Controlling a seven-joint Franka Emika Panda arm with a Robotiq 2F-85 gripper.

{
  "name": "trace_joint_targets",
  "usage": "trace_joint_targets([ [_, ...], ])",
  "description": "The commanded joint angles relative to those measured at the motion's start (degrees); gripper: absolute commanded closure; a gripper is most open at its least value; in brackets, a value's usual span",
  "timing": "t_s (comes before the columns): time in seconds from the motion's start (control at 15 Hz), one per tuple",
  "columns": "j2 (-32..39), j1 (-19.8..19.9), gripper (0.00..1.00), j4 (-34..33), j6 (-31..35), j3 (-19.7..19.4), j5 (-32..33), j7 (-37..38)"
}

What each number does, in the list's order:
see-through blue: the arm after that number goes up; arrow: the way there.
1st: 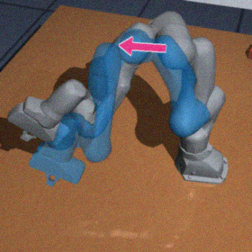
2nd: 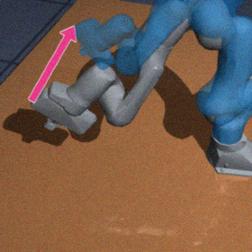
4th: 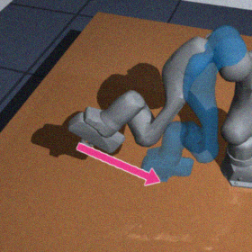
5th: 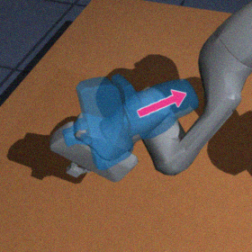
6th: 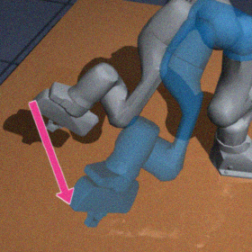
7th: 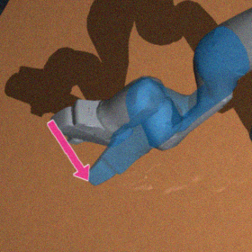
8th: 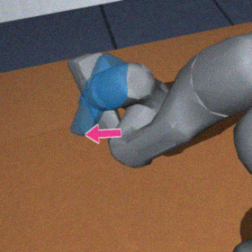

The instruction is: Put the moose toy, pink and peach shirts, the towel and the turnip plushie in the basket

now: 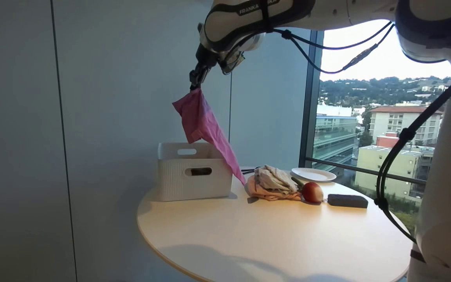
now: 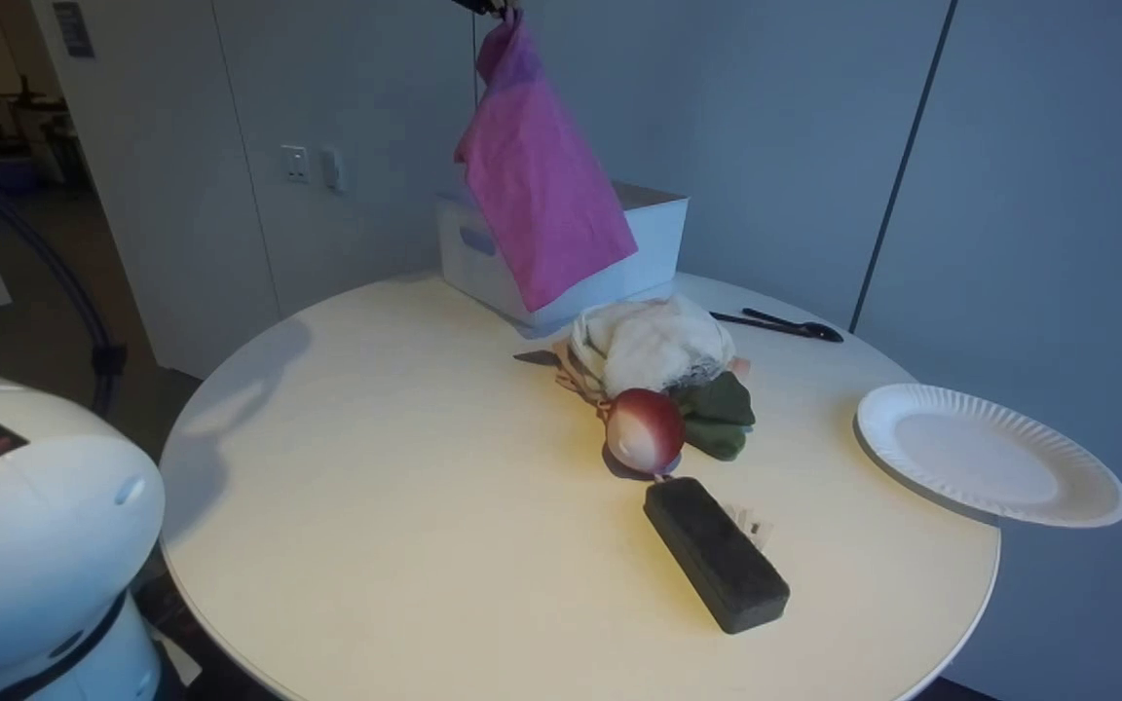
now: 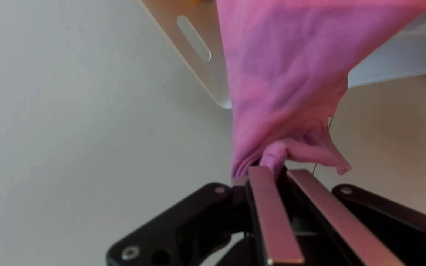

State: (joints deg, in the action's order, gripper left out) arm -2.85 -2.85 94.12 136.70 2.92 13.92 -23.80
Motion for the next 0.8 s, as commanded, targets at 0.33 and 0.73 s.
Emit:
trace_joint_targets([
  [0.33,2.44,-2.48,0.90,-10.50,5.88,2.46,8.38,-11.03],
  [0.73,8.20,3.34,0.91,-4.06,25.46,-4.04,19.16,13.23],
])
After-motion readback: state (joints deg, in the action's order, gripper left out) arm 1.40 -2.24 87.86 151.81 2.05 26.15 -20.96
